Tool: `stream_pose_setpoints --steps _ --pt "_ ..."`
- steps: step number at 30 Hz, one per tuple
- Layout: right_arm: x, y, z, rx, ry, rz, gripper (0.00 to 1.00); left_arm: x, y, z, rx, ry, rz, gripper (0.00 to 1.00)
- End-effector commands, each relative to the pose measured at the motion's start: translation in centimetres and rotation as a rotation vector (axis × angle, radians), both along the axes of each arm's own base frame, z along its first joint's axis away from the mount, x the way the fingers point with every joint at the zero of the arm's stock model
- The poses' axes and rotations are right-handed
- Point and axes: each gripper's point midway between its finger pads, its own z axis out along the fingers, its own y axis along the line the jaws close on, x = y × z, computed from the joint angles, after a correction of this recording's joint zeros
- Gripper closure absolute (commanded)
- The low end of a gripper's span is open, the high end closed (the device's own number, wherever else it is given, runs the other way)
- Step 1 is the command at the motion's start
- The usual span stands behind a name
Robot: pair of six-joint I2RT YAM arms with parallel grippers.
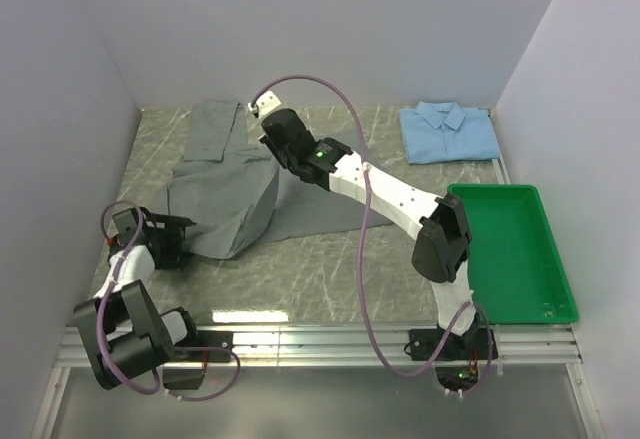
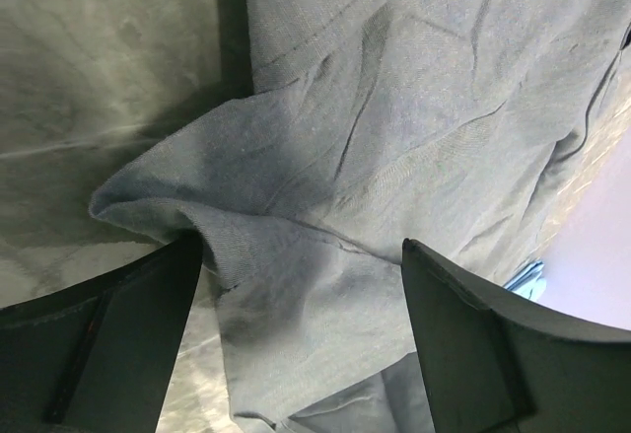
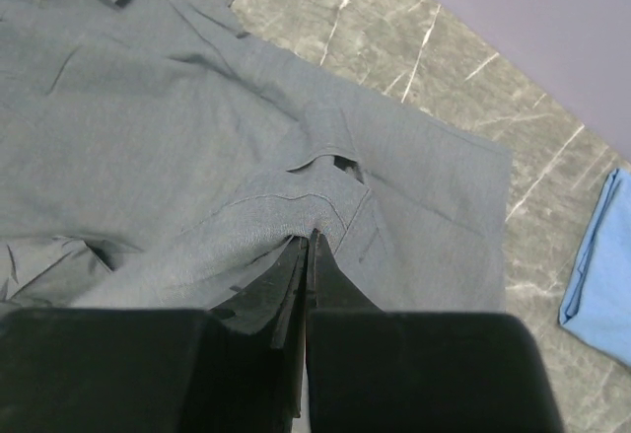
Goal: Fold and stack the long sleeve shirts
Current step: Fold the shirt
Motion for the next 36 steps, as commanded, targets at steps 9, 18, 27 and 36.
stream_pose_setpoints --steps 9,18,27,36 --pt "2.6 1.6 5.4 0.160 -0.139 -0.042 0.96 -1.9 1.2 -1.3 0.061 0.063 0.001 0.10" --pt "5.1 -0.8 3.3 0.196 -0.149 -0.221 0.94 -1.9 0.9 -1.5 0.035 0.068 -0.010 0.10" --pt "2.4 -4.7 -2.7 0.020 0.006 -0.225 0.55 -1.6 0.5 -1.3 -0.008 0.048 -0.017 0.10" --pt "-5.1 -3.7 -2.8 0.122 0.191 0.055 0.46 -1.1 0.7 -0.3 0.006 0.029 -0.034 0.10"
